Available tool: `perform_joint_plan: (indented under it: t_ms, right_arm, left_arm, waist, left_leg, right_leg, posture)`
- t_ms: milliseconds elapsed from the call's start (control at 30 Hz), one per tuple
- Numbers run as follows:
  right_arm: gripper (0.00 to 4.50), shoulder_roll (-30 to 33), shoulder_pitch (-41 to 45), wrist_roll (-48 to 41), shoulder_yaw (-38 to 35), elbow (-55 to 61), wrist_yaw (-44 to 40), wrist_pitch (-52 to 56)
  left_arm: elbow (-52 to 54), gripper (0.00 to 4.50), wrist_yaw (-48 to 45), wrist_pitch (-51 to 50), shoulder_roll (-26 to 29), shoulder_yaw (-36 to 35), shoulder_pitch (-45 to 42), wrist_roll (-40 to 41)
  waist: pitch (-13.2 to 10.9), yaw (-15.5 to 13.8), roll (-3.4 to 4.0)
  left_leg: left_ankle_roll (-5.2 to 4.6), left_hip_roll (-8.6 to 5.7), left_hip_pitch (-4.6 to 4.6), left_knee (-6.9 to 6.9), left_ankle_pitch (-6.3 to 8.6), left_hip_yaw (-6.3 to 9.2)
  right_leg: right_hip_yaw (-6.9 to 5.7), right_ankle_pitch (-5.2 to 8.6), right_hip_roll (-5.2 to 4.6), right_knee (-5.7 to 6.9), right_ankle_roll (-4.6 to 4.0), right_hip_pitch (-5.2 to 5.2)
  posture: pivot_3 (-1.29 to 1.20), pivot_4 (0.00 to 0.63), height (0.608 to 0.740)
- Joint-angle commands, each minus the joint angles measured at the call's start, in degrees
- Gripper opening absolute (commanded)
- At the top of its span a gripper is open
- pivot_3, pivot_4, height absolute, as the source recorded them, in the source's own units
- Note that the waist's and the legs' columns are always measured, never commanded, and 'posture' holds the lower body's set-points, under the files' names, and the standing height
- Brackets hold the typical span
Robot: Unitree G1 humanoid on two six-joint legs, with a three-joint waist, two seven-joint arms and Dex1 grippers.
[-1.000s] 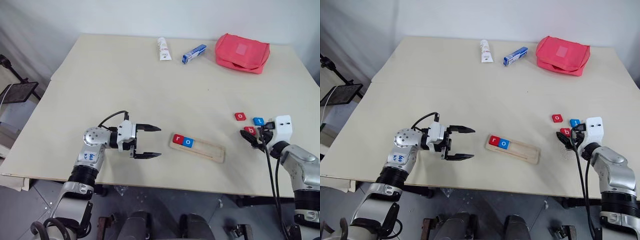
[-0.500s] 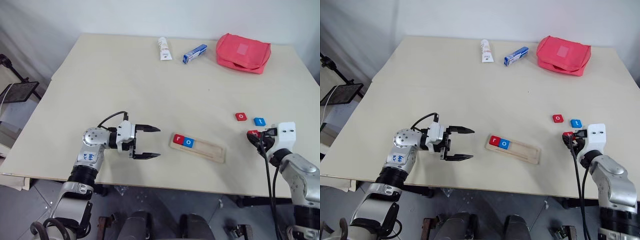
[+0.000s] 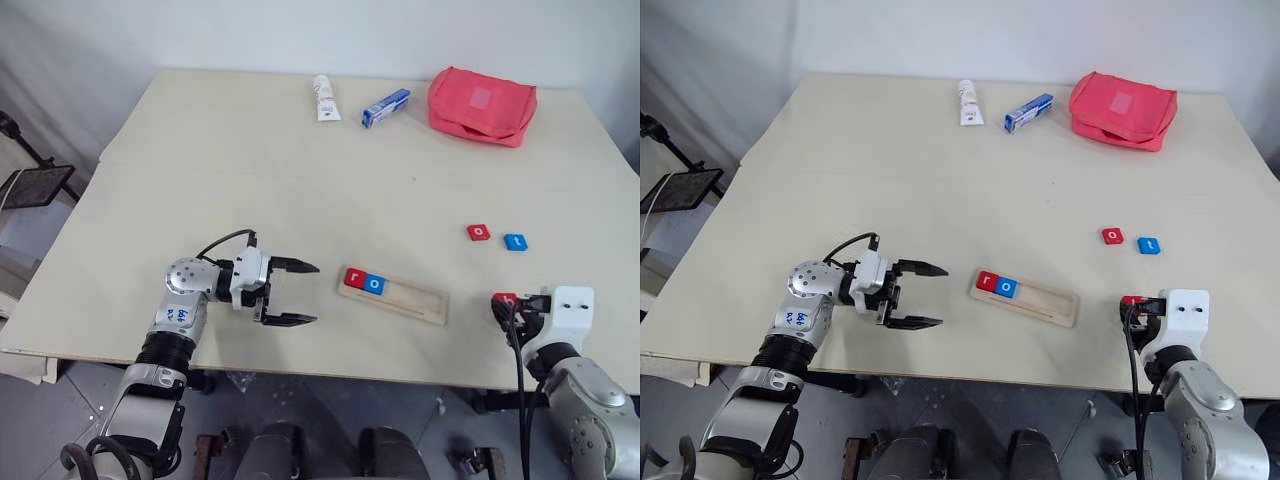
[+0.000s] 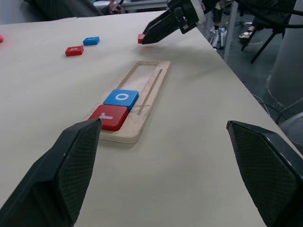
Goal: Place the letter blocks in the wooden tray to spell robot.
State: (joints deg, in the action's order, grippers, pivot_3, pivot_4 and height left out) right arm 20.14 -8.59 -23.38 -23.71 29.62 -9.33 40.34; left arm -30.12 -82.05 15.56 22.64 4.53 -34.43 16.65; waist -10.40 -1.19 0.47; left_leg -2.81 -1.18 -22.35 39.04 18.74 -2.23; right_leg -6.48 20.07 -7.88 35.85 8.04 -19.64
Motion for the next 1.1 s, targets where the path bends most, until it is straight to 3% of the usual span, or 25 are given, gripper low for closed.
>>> perform_joint_plan:
  t_ms: [33, 67, 367, 533, 800, 900, 1100]
  right_arm:
    - [1.48, -0.77, -0.96, -0.14, 0.57, 2.93, 0.47, -0.21]
    - [1.48, -0.92, -1.04, -0.03, 0.80, 2.85, 0.57, -0.33]
    - [4.49, -0.18, -0.83, 0.41, 0.61, 1.97, -0.23, -1.55]
    - [4.49, 2.51, -2.31, 0.14, -0.39, 2.95, -2.79, -1.63]
    - [4.49, 22.99, -8.43, 1.82, 0.31, -0.06, -25.11, -9.25]
    - [4.49, 32.75, -6.94, 4.34, 1.64, -7.25, -36.58, -16.13]
    - [4.49, 44.03, 2.94, 8.51, 9.76, -25.54, -52.64, -28.25]
  left_arm:
    - [0.85, 4.50, 0.48, 0.38, -0.69, -0.71, 0.67, 1.38]
    - [0.92, 4.50, 0.77, 0.42, -0.95, -0.81, 0.72, 1.47]
    - [2.08, 4.50, 1.78, 0.58, -1.94, -1.64, 1.19, 2.33]
    - [2.68, 4.50, 1.83, -0.01, -2.06, -1.83, 1.41, 2.83]
    - [3.71, 4.50, 1.59, -2.23, -1.86, -2.18, 0.07, 3.92]
    - [4.56, 4.50, 1.21, -3.39, -1.64, -2.01, -0.39, 4.11]
    - [4.71, 4.50, 1.22, -3.48, -1.85, -1.77, -0.51, 3.99]
  waist:
    - [0.00, 0.00, 0.00]
    - [0.00, -0.01, 0.00]
    - [0.00, -0.04, 0.00]
    - [0.00, -0.05, 0.00]
    - [0.00, -0.04, -0.01]
    - [-0.01, -0.04, -0.01]
    - [-0.03, -0.07, -0.10]
  left_leg:
    - [0.00, -0.01, 0.00, 0.00, 0.00, 0.00]
    - [0.00, -0.02, 0.00, 0.00, 0.00, 0.00]
    - [-0.01, -0.04, 0.00, 0.00, 0.00, -0.01]
    - [-0.01, -0.04, 0.00, 0.00, 0.00, -0.01]
    - [-0.07, -0.04, 0.01, 0.01, 0.04, -0.05]
    - [-0.07, -0.01, 0.02, 0.02, 0.03, -0.11]
    - [-0.10, 0.01, 0.03, 0.04, 0.03, -0.18]
  right_leg:
    - [0.02, 0.00, 0.00, 0.00, 0.00, 0.00]
    - [0.04, 0.00, -0.01, 0.00, 0.00, 0.00]
    - [0.11, 0.00, -0.01, 0.00, 0.00, 0.00]
    - [0.12, 0.00, -0.01, 0.00, 0.00, 0.00]
    - [0.13, 0.00, -0.01, -0.08, 0.00, 0.05]
    - [0.12, 0.00, 0.01, -0.16, 0.00, 0.09]
    - [0.05, 0.00, -0.02, -0.29, 0.00, 0.15]
  posture:
    - [0.00, 0.150, 0.740]
    - [0.00, 0.150, 0.740]
    - [0.00, 0.150, 0.740]
    - [0.00, 0.150, 0.740]
    - [0.00, 0.150, 0.740]
    - [0.00, 0.150, 0.740]
    - [0.00, 0.150, 0.740]
